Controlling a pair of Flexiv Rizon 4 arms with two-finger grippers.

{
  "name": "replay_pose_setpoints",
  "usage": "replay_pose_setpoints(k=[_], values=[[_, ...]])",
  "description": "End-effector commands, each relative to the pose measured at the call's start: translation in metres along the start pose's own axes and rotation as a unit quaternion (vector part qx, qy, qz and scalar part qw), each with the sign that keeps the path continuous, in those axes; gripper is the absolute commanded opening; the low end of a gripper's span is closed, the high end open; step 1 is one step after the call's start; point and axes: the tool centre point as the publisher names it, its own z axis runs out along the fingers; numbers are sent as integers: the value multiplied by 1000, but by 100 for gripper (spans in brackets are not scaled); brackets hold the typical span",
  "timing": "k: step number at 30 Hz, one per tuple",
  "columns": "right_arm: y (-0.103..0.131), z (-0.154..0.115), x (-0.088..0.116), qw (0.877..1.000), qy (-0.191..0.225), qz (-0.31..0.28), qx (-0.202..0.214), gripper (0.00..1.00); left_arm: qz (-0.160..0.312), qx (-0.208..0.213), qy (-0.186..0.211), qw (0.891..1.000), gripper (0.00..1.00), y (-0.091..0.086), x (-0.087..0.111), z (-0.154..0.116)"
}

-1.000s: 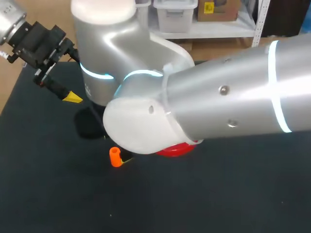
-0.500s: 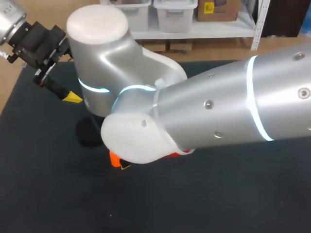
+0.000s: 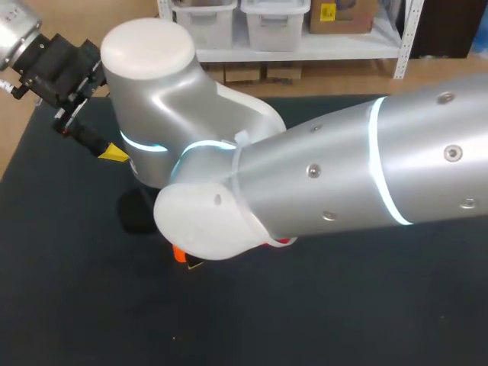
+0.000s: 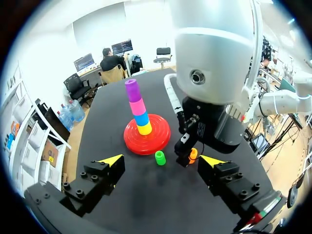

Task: Pick up and stack the cylinders on the red base in this order: pink,purple,orange,green

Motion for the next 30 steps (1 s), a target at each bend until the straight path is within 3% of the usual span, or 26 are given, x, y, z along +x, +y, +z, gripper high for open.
replay_pose_setpoints(k=[1, 12, 14, 16, 17, 30], values=[[-3, 3, 0, 1000, 0, 3, -1, 100, 1, -2, 0, 1000, 100, -1, 1, 1], [-5, 10, 2, 1000, 6, 9, -7, 100, 1, -2, 0, 1000, 100, -1, 1, 1], [-6, 11, 2, 1000, 5, 9, -8, 75, 1, -2, 0, 1000, 100, -1, 1, 1], [-6, 11, 2, 1000, 5, 8, -8, 14, 1, -2, 0, 1000, 100, -1, 1, 1], [-6, 11, 2, 1000, 6, 8, -8, 0, 1, -2, 0, 1000, 100, -1, 1, 1], [-5, 11, 4, 1000, 2, 12, -8, 0, 1, -2, 0, 1000, 100, -1, 1, 1]])
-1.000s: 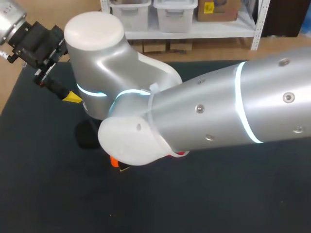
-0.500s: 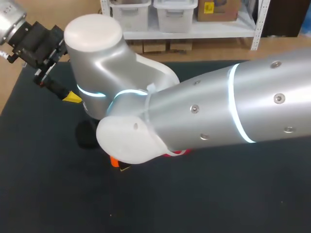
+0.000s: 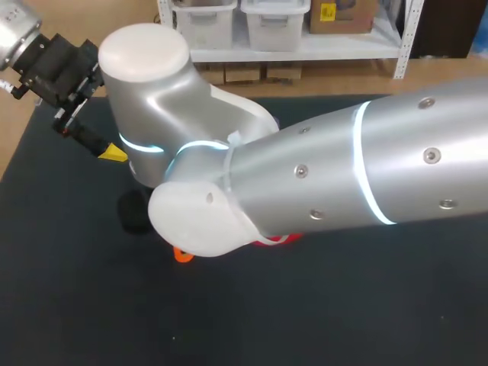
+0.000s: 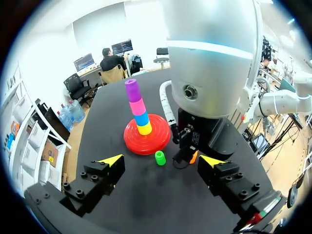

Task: Pick up and stack the cylinders on the red base in this order: pink,purple,orange,green

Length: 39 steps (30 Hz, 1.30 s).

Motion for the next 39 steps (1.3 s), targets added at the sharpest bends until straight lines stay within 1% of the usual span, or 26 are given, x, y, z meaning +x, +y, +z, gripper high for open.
replay_pose_setpoints(k=[1, 5, 9, 13, 20, 22, 23, 24, 25, 27, 30, 35, 39], values=[[1, 0, 2, 1000, -2, 2, 1, 0, 1, -2, 0, 1000, 100, -1, 1, 1], [0, -3, 3, 1000, -8, 8, 5, 0, 1, -2, 0, 1000, 100, -1, 1, 1], [2, -16, 4, 1000, -6, 1, 18, 0, 1, -2, 0, 1000, 100, -1, 1, 1], [4, -44, 7, 999, -15, -3, 37, 0, 1, -2, 0, 1000, 100, -1, 1, 1], [10, -93, 21, 998, -14, -8, 66, 0, 1, -2, 0, 1000, 100, -1, 1, 1], [11, -108, 26, 997, -12, -8, 82, 0, 1, -2, 0, 1000, 100, -1, 1, 1], [11, -116, 29, 996, -20, -5, 84, 0, 1, -2, 0, 1000, 100, -1, 1, 1], [10, -124, 32, 996, -20, -4, 92, 0, 1, -2, 0, 1000, 100, -1, 1, 1], [9, -131, 35, 995, -14, -3, 99, 0, 1, -2, 0, 1000, 100, -1, 1, 1], [5, -147, 42, 994, -22, 3, 109, 0, 1, -2, 0, 1000, 100, -1, 1, 1], [-3, -169, 55, 992, -23, 15, 126, 0, 1, -2, 0, 1000, 100, -1, 1, 1], [-13, -201, 75, 987, -22, 40, 155, 0, 1, -2, 0, 1000, 100, -1, 1, 1], [-18, -224, 89, 984, -33, 57, 166, 0, 1, -2, 0, 1000, 100, -1, 1, 1]])
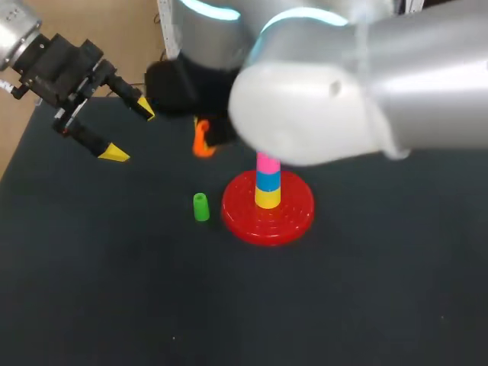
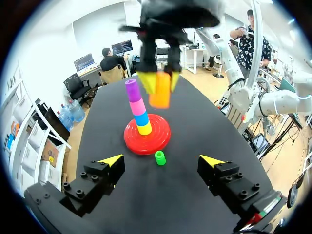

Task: Pick up and stack the cylinders on the red base in this order: pink,purple,orange,green

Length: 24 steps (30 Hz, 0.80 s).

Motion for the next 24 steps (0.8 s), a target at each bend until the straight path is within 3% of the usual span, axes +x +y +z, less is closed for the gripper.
replay_pose_setpoints(k=[1, 8, 17, 24], values=[[-2, -27, 17, 1000, -8, 8, 19, 0, 1, -2, 0, 1000, 100, -1, 1, 1], [-12, -54, 37, 999, -4, 32, 4, 0, 1, -2, 0, 1000, 100, -1, 1, 1], [-21, -81, 64, 997, 5, 37, -73, 0, 1, -2, 0, 1000, 100, -1, 1, 1], [-25, -68, 78, 993, 38, 63, -94, 0, 1, -2, 0, 1000, 100, -1, 1, 1]])
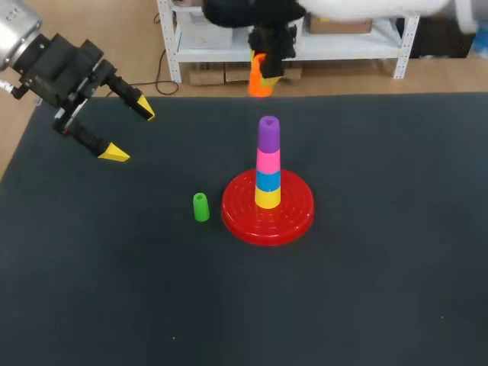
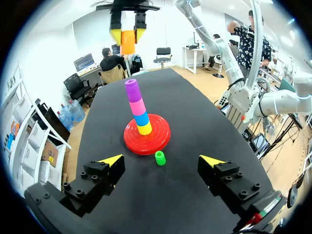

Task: Pick up and stack the cylinders on the red base in this order: pink,purple,orange,green

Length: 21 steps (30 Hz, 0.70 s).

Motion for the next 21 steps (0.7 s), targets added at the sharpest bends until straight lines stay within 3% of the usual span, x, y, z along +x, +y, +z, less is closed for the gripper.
replay_pose_setpoints(k=[1, 7, 21], values=[[-6, 12, -4, 999, 7, 2, -43, 0, 1, -2, 0, 1000, 100, -1, 1, 1], [-5, 26, 2, 998, 14, 18, -56, 0, 1, -2, 0, 1000, 100, -1, 1, 1], [1, 41, 14, 998, 9, 52, -30, 0, 1, -2, 0, 1000, 100, -1, 1, 1]])
